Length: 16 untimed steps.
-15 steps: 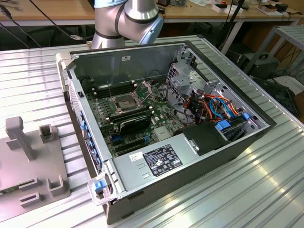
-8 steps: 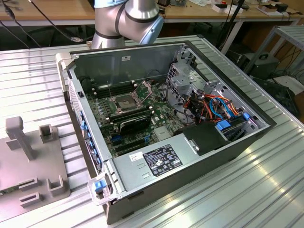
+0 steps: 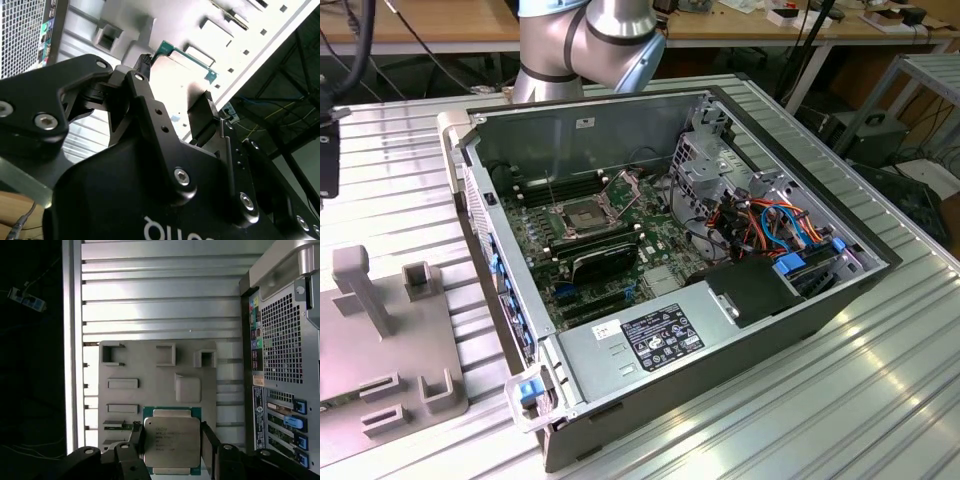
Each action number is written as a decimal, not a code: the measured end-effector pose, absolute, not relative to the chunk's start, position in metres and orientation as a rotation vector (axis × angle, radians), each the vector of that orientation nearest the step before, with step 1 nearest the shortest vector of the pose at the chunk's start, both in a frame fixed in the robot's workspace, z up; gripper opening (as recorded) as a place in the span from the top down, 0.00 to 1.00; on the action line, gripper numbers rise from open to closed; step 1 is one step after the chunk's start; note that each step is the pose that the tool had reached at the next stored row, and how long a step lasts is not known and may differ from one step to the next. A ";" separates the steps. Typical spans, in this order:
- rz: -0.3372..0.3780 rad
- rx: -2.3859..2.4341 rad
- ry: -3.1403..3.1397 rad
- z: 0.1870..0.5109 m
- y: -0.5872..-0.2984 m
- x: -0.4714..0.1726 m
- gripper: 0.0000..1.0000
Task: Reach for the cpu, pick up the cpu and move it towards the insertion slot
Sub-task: 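Pick up the cpu and move it towards the insertion slot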
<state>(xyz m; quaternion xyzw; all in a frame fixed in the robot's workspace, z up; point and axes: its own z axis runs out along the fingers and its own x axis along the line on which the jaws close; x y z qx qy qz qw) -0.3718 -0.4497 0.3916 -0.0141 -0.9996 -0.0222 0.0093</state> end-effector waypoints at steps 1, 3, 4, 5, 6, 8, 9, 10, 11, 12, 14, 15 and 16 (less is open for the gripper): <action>-0.069 -0.044 -3.122 0.391 -0.450 -0.367 0.45; -0.069 -0.044 -3.122 0.391 -0.450 -0.360 0.45; -0.069 -0.044 -3.122 0.391 -0.450 -0.356 0.45; -0.069 -0.044 -3.122 0.391 -0.450 -0.354 0.45; -0.069 -0.044 -3.122 0.391 -0.450 -0.354 0.45; -0.069 -0.044 -3.122 0.391 -0.450 -0.353 0.45; -0.069 -0.044 -3.122 0.391 -0.450 -0.353 0.45; -0.069 -0.044 -3.122 0.391 -0.450 -0.353 0.45; -0.069 -0.044 -3.122 0.391 -0.450 -0.353 0.45; -0.069 -0.044 -3.122 0.391 -0.450 -0.353 0.45; -0.069 -0.044 -3.122 0.391 -0.450 -0.353 0.45; -0.069 -0.044 -3.122 0.397 -0.450 -0.353 0.45; -0.069 -0.044 -3.122 0.406 -0.450 -0.353 0.45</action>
